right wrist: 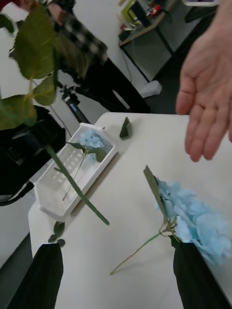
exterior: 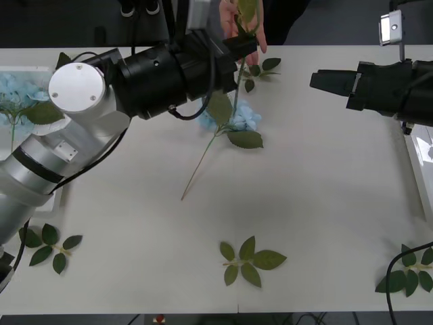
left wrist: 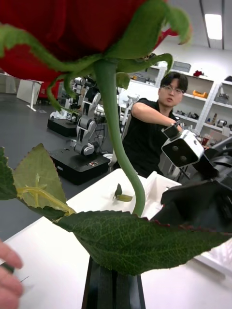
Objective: Place the red flowers into the right box and the blue flowers into the left box. If a person shows an open palm, hand one flower to the person first, then continue sorting.
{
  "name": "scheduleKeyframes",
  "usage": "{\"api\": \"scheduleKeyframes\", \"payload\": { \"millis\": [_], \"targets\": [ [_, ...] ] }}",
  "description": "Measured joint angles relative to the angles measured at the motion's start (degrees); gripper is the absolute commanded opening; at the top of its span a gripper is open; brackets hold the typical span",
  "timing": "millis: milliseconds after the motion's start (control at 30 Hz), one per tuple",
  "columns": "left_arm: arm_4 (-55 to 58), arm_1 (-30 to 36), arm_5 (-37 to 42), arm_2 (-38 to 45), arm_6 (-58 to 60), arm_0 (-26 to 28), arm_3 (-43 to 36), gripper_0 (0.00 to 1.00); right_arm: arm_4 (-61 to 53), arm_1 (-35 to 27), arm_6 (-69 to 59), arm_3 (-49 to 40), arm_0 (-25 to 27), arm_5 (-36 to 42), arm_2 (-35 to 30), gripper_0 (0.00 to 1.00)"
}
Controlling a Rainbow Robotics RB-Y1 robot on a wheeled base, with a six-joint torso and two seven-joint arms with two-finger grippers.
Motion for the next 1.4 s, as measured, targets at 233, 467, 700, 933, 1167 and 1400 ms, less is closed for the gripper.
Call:
{"api": "scheduleKeyframes", "payload": {
  "millis": [233, 467, 700, 933, 1167, 1400],
  "targets": [
    [0.2, -3.8, -4.7, -5.7, 0.0, -4.3, 3.7, 0.00, -4.9, 0.0, 9.8, 2.6, 0.0, -4.3, 6.7, 0.67],
    [0.2, -6.7, -4.7, -5.7, 0.0, -5.7, 7.0, 0.00, -5.1, 0.0, 14.1, 4.4, 0.0, -5.5, 9.6, 0.50],
    [0.4, -6.7, -4.7, -5.7, 0.0, -5.7, 7.1, 0.00, -5.1, 0.0, 14.2, 4.4, 0.0, -9.6, 10.5, 0.38],
    [1.2, -6.7, -4.7, -5.7, 0.0, -5.7, 7.1, 0.00, -5.4, 0.0, 14.9, 4.4, 0.0, -14.7, 15.4, 0.00],
    [1.4, -6.6, -4.7, -5.7, 0.0, -5.7, 7.2, 0.00, -6.1, 0.0, 15.0, 4.4, 0.0, -14.2, 15.9, 0.00],
    [3.2, -6.5, -4.7, -5.7, 0.0, -5.7, 7.3, 1.00, -6.5, 0.0, 15.0, 4.4, 0.0, -14.2, 15.8, 0.00]
  ]
}}
